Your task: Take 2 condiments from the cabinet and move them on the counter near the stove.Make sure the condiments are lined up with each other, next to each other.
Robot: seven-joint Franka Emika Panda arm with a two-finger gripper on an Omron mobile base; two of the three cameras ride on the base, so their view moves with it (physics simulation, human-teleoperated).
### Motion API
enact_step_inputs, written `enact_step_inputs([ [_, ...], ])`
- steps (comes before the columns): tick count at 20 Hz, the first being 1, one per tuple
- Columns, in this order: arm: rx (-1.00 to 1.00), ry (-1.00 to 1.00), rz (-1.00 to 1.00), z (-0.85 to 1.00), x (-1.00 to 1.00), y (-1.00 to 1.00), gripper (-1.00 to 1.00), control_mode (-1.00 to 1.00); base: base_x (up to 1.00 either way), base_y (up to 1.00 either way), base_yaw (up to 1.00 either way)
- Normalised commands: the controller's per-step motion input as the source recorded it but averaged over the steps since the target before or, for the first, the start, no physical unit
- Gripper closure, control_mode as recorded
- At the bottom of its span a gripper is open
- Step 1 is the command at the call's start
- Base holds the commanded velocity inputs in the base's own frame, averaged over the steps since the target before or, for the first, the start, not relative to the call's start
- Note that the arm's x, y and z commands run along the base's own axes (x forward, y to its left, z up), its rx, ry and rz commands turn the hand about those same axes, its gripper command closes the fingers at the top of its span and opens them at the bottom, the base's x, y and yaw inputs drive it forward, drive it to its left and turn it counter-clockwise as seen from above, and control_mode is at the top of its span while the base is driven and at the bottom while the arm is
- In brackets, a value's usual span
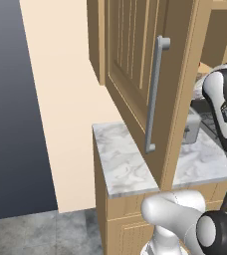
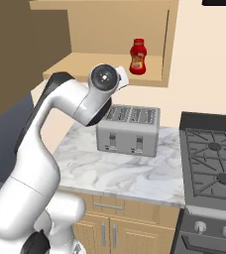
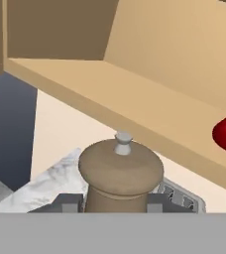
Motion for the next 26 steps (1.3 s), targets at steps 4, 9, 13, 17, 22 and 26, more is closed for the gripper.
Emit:
enact_step_inputs([
  [4,-0.06,0.04,-0.01,-0.50,-0.06,-0.76,1.00,-1.00,0.00,0.00,0.00],
  [9,0.00,0.00,0.00,-0.71,0.00,-0.82,1.00,-1.00,0.00,0.00,0.00],
  [13,0.00,0.00,0.00,-0.63,0.00,-0.87,1.00,-1.00,0.00,0.00,0.00],
  [17,0.04,0.00,0.00,-0.59,0.00,-0.92,1.00,-1.00,0.00,0.00,0.00],
  [22,0.02,0.02,0.00,-0.53,0.02,-0.79,1.00,-1.00,0.00,0.00,0.00],
  [26,0.01,0.02,-0.01,-0.49,0.09,-0.64,1.00,-1.00,0.00,0.00,0.00],
])
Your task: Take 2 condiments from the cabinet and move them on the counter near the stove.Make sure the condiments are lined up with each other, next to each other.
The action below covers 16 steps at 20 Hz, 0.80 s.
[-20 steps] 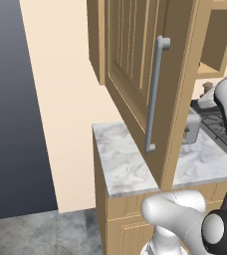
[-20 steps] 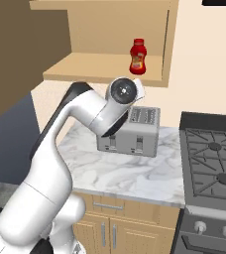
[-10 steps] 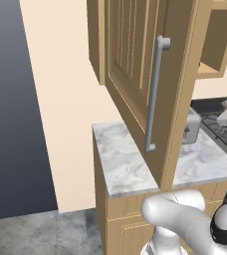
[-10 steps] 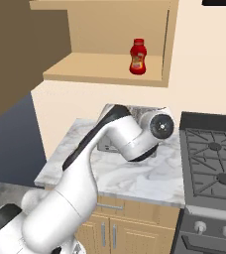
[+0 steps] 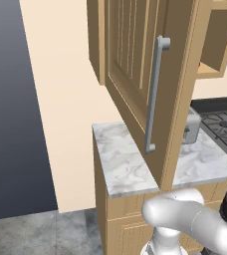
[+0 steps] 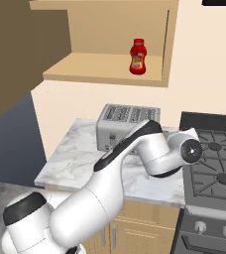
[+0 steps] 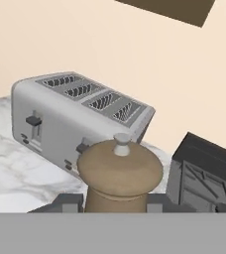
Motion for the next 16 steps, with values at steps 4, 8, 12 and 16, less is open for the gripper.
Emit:
enact_step_inputs([
  [4,0.00,0.00,0.00,-0.50,0.09,-0.48,1.00,-1.00,0.00,0.00,0.00],
  [8,0.05,0.00,0.00,-0.28,0.06,-0.11,1.00,-1.00,0.00,0.00,0.00],
  [12,0.06,0.00,0.00,-0.21,0.13,0.00,1.00,-1.00,0.00,0.00,0.00],
  [16,0.04,0.01,0.00,-0.18,0.06,0.00,1.00,-1.00,0.00,0.00,0.00],
])
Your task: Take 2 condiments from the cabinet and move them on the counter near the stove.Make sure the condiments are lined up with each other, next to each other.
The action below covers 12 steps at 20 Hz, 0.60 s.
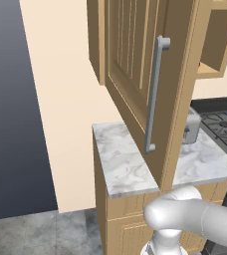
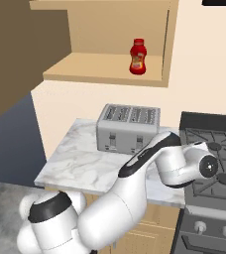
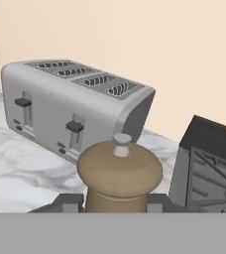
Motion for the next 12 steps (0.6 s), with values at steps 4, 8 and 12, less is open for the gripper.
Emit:
enact_step_inputs([
  [4,0.06,0.01,0.00,-0.24,0.06,0.00,1.00,-1.00,0.00,0.00,0.00],
  [8,0.04,0.00,0.00,-0.30,0.08,0.00,1.00,-1.00,0.00,0.00,0.00],
  [12,0.00,0.01,0.00,-0.30,0.01,0.00,1.00,-1.00,0.00,0.00,0.00],
])
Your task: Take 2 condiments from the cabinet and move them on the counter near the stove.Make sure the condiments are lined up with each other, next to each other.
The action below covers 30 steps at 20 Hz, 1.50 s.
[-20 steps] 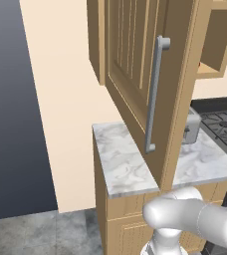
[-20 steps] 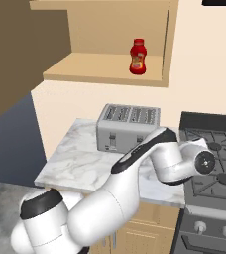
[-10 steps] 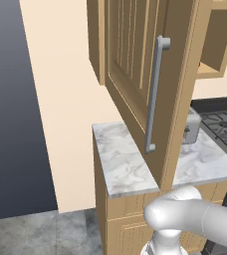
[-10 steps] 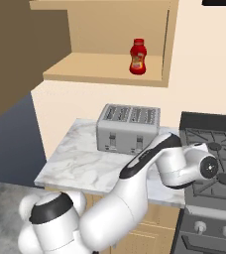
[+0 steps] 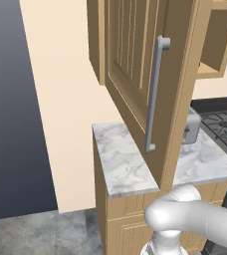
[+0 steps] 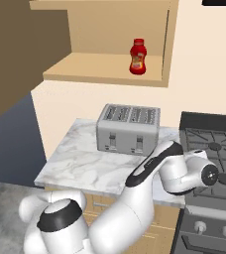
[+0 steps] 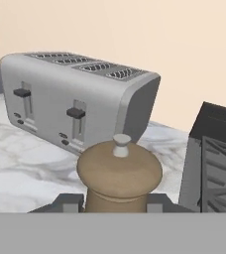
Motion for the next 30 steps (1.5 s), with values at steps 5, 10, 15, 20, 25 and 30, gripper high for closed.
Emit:
enact_step_inputs([
  [5,0.00,0.00,0.00,-0.48,0.00,0.00,1.00,-1.00,0.00,0.00,0.00],
  [10,0.03,0.00,0.00,-0.36,0.01,0.00,1.00,-1.00,0.00,0.00,0.00],
  [15,0.04,0.00,0.00,-0.21,0.10,0.00,1.00,-1.00,0.00,0.00,0.00],
  [20,0.02,0.00,0.00,-0.20,0.12,0.00,1.00,-1.00,0.00,0.00,0.00],
  [25,0.00,0.00,0.00,-0.27,0.10,0.00,1.00,-1.00,0.00,0.00,0.00],
  [30,0.03,0.00,0.00,-0.22,0.18,0.00,1.00,-1.00,0.00,0.00,0.00],
])
